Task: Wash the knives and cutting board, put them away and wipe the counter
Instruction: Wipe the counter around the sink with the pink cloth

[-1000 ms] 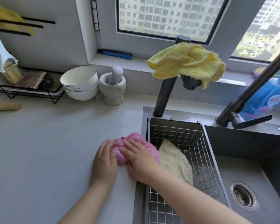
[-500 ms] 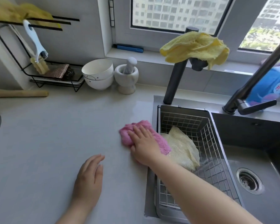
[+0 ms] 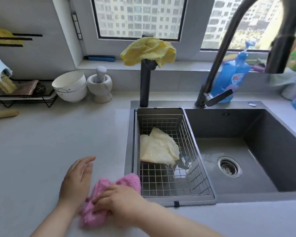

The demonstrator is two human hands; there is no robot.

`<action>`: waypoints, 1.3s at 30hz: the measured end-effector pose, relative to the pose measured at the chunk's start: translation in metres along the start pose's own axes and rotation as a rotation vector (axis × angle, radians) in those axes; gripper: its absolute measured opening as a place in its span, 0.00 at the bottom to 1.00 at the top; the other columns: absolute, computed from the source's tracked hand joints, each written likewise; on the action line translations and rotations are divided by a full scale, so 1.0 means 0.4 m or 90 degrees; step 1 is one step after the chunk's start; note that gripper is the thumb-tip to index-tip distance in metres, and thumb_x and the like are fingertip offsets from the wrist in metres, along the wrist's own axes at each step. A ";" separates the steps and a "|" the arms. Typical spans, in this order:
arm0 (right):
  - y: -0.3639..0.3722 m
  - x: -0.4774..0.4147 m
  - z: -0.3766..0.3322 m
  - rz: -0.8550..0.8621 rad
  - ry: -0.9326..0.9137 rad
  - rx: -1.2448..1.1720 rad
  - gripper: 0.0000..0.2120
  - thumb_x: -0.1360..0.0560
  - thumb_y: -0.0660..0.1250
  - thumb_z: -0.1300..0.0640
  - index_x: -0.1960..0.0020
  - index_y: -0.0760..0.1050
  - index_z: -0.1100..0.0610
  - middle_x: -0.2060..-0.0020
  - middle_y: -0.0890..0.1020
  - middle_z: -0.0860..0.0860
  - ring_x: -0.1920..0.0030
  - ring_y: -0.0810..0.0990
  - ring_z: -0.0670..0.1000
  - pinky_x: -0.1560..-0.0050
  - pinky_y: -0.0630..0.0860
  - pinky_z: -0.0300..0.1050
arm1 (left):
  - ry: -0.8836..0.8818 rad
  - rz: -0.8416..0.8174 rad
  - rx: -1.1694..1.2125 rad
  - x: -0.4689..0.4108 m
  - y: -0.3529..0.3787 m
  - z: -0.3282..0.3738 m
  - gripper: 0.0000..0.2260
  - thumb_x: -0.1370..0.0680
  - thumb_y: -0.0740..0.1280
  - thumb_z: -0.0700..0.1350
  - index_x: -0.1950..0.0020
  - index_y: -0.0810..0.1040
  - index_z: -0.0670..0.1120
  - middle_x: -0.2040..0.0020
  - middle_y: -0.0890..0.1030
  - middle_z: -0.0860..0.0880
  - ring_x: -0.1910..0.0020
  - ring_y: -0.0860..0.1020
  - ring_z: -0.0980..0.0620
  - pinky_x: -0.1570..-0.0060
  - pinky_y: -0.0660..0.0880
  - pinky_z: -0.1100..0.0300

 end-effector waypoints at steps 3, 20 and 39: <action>-0.084 0.126 0.005 0.160 0.004 -0.032 0.11 0.33 0.65 0.67 0.53 0.82 0.63 0.55 0.84 0.59 0.54 0.82 0.60 0.54 0.80 0.53 | 0.014 -0.002 0.022 0.050 0.048 0.070 0.11 0.22 0.61 0.39 0.44 0.77 0.35 0.43 0.77 0.38 0.41 0.73 0.41 0.45 0.63 0.58; -0.229 1.022 0.314 0.377 0.599 0.209 0.32 0.40 0.47 0.50 0.46 0.81 0.57 0.44 0.82 0.54 0.42 0.80 0.53 0.40 0.74 0.48 | 0.127 -0.251 -0.335 0.340 0.419 0.271 0.25 0.23 0.47 0.57 0.29 0.63 0.50 0.30 0.67 0.54 0.29 0.61 0.54 0.29 0.49 0.58; -0.289 1.104 0.447 0.343 0.775 0.135 0.40 0.37 0.39 0.44 0.29 0.64 0.52 0.27 0.62 0.49 0.25 0.56 0.49 0.26 0.42 0.42 | 0.154 -0.269 -0.393 0.172 0.705 0.479 0.24 0.20 0.55 0.53 0.26 0.53 0.49 0.24 0.52 0.49 0.25 0.52 0.52 0.28 0.49 0.57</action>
Point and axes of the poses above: each hand's wrist, its own x-axis away from the middle knuckle, its own y-axis out of the palm, z = x × y, the point moved 5 cm from there along -x, towards the middle knuckle
